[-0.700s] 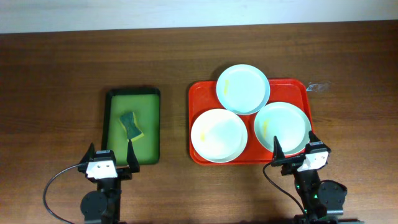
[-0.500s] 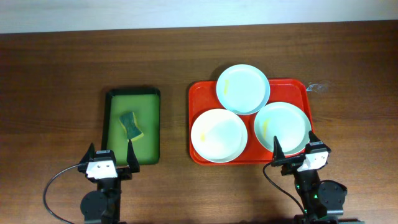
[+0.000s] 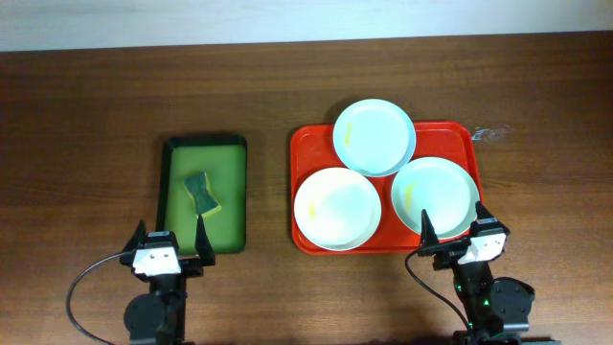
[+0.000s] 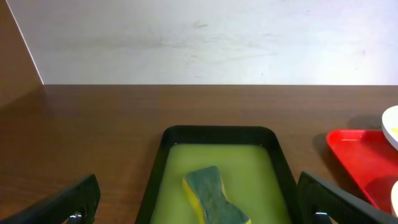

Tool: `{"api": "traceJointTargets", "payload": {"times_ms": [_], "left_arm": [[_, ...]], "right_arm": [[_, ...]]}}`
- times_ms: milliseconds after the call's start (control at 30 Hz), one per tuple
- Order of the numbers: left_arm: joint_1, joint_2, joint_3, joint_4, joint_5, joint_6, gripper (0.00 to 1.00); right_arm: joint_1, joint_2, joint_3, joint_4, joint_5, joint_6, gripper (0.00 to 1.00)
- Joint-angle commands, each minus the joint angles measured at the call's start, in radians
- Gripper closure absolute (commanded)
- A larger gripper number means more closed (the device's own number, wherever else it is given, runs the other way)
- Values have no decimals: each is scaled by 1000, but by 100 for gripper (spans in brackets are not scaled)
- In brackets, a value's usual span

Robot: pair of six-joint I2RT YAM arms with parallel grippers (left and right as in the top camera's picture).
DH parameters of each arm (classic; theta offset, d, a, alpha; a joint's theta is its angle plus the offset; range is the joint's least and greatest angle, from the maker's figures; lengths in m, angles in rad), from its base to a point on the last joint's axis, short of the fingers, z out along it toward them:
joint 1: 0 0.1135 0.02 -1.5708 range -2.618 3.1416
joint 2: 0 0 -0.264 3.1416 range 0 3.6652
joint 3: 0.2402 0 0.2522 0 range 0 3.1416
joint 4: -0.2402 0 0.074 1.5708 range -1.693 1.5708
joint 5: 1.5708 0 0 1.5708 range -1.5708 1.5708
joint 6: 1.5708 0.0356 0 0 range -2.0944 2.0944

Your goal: Clean dirty plates on tray and stack at the side

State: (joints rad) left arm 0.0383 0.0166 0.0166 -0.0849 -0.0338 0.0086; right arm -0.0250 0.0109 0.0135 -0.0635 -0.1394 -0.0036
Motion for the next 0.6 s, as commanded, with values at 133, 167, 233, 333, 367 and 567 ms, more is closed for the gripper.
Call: {"api": "traceJointTargets", "payload": {"times_ms": [133, 167, 233, 333, 367, 567], "left_arm": [[-5, -10, -7, 2, 11, 23, 1], [-5, -10, -7, 2, 11, 23, 1], [-5, -10, -7, 2, 11, 23, 1], [-5, -10, -7, 2, 11, 23, 1], [-5, -10, -6, 2, 11, 23, 1], [-5, -10, -7, 4, 54, 22, 1]], "right_arm": [[-5, -6, -8, -3, 5, 1, 2], [-5, -6, -8, -3, 5, 1, 2], [-4, -6, -8, -3, 5, 1, 2], [-4, -6, -8, -3, 5, 1, 2], [-5, -6, -8, -3, 5, 1, 2], [-5, -6, -8, -3, 5, 1, 2]]}}
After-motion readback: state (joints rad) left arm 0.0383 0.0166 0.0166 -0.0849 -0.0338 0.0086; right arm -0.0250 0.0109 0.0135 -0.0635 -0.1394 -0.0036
